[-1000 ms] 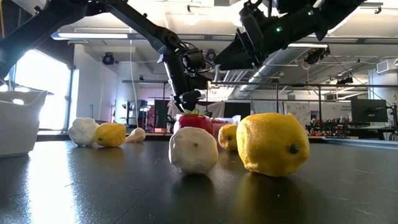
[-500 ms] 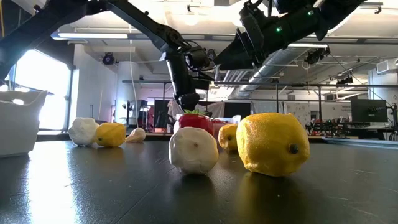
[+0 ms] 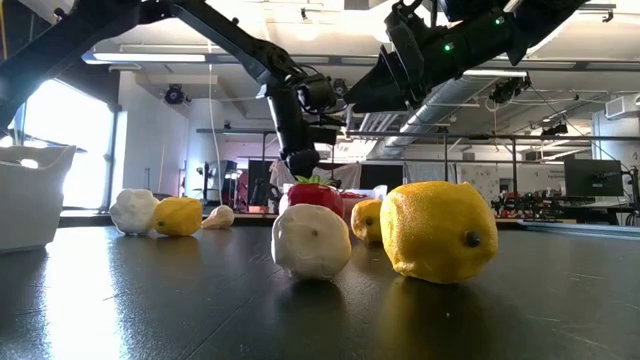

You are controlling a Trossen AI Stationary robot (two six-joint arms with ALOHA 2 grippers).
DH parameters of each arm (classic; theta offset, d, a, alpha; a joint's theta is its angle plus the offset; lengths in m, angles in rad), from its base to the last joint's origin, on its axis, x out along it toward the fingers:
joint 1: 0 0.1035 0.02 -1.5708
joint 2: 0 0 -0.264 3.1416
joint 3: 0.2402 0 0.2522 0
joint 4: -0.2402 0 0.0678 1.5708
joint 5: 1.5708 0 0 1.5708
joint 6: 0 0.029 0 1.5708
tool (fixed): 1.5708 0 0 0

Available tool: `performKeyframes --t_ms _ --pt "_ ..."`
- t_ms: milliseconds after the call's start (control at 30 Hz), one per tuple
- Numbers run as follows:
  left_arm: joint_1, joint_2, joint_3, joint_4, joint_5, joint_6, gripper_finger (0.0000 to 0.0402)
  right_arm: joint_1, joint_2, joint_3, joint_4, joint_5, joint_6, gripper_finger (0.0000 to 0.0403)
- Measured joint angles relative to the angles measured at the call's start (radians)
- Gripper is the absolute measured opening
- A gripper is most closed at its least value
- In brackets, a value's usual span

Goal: Sort produce into baskets
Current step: Put the red tomato into the transparent bin, then put the yellow lemon into the gray bin

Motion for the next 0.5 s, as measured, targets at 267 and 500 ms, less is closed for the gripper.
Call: performKeyframes --t_ms 267,500 --pt "-0.013 -0.036 -0.015 0.018 0.001 -0.062 0.0194 0.000 0.000 0.000 -0.017 0.001 0.003 0.0279" --pt "-0.009 -0.160 -0.151 0.204 0.059 -0.108 0.0083 0.000 0.000 0.000 -0.020 0.059 0.016 0.0279"
